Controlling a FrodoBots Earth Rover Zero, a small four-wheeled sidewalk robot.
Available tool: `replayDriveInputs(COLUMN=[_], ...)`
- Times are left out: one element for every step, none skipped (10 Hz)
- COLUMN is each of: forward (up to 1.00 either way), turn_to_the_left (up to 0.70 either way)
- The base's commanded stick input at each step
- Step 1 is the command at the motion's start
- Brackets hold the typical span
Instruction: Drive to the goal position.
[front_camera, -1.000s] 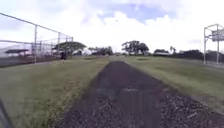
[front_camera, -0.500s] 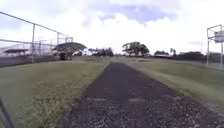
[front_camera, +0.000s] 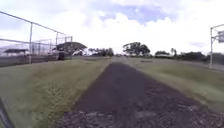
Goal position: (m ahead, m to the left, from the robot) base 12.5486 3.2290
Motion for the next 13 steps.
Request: replayDriveInputs(forward=[0.85, 0.85, 0.85, 0.85, 0.85, 0.85, 0.85, 0.85, 0.85, 0.85, 0.85, 0.85, 0.85], turn_to_the_left=[-0.32, -0.34, -0.34, -0.28, -0.04, 0.0, 0.0, 0.0, 0.0, 0.0, 0.0, 0.0, 0.0])
